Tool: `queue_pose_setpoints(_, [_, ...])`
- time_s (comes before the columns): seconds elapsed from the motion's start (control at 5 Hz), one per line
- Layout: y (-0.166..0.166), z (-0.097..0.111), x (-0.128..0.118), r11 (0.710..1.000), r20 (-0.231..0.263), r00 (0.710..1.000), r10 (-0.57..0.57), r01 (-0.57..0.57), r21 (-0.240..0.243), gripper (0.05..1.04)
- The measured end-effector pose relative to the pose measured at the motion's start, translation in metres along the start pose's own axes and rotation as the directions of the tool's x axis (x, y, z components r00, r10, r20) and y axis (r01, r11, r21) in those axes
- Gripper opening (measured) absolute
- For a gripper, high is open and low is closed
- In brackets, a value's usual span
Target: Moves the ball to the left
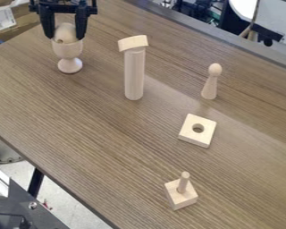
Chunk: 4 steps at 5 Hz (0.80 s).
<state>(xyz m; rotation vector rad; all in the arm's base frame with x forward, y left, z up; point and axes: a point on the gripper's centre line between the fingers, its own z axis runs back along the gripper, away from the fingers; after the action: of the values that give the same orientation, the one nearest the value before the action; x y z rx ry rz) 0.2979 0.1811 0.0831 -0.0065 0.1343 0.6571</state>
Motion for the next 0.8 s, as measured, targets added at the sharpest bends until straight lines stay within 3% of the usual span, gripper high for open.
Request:
queue_pose_setpoints(0.4, [0.006, 0.019, -0.008, 0.998, 0.045, 0.997, 0.059, -0.059, -0.009, 0.737])
queue_pose_setpoints(0.8, [-0.034, 0.064, -0.018, 0.992, 0.144, 0.986, -0.087, 0.071, 0.106, 0.737])
